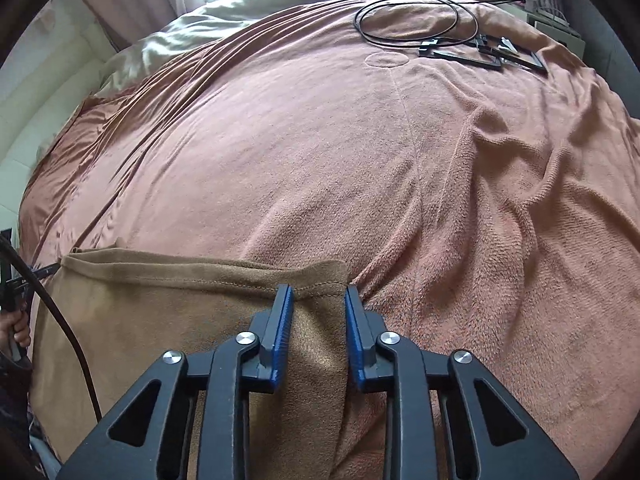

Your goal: Fold small clothes

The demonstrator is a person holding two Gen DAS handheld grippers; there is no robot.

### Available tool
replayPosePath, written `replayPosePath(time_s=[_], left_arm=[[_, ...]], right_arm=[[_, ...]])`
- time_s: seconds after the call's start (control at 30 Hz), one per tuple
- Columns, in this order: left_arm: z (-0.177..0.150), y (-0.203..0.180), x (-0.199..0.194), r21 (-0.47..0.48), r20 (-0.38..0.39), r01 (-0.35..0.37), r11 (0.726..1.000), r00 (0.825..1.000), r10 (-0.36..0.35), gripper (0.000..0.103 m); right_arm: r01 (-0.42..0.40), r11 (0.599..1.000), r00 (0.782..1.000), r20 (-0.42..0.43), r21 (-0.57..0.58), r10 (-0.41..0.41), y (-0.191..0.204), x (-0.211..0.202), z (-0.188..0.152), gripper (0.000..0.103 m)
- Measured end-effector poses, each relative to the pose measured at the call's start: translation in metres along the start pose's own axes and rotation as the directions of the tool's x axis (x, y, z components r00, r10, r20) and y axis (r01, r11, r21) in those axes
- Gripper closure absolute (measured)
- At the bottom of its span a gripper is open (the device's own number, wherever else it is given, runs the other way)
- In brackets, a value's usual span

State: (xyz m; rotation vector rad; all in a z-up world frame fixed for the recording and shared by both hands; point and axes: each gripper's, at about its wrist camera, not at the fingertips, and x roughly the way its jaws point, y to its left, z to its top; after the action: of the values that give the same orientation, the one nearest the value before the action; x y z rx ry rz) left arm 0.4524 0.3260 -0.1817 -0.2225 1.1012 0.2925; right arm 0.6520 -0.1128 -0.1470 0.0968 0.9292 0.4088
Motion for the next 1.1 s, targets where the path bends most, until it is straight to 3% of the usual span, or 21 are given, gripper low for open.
replayPosePath(time_s=[0.07, 0.3, 0.47, 0.87, 1.0, 1.1], left_arm=[[0.000, -0.001, -0.005, 0.005, 0.018, -0.019, 1.000, 1.000, 0.019, 0.092], [0.003, 0.004, -0.044, -0.010, 0.116, -0.049, 0.999, 0.992, 0.050, 0.095], [0.006, 0.004, -0.052, -0.012, 0.139, -0.078, 0.997, 0.987, 0.079, 0.096], [0.006, 0.008, 0.002, -0.032, 0.060, -0.091, 0.995, 0.994, 0.093, 0.096], [0.005, 0.006, 0.004, -0.021, 0.047, -0.100, 0.995, 0.994, 0.101, 0.088], [0.006, 0.006, -0.004, -0.016, 0.038, -0.096, 0.995, 0.995, 0.097, 0.072]], right_arm=[[0.013, 1.000, 1.000, 0.015, -0.018, -0.012, 0.004, -0.005, -0.001, 0.100], [0.039, 0.999, 0.990, 0.138, -0.023, -0.036, 0.011, -0.039, -0.004, 0.102], [0.048, 0.999, 0.981, 0.188, -0.009, -0.045, 0.014, -0.046, -0.008, 0.102], [0.098, 0.995, 0.989, 0.114, -0.033, -0.093, 0.020, -0.004, 0.010, 0.102], [0.079, 0.996, 0.995, 0.056, -0.028, -0.077, 0.021, 0.016, 0.016, 0.101], [0.070, 0.997, 0.997, 0.041, -0.026, -0.069, 0.018, 0.011, 0.017, 0.096]])
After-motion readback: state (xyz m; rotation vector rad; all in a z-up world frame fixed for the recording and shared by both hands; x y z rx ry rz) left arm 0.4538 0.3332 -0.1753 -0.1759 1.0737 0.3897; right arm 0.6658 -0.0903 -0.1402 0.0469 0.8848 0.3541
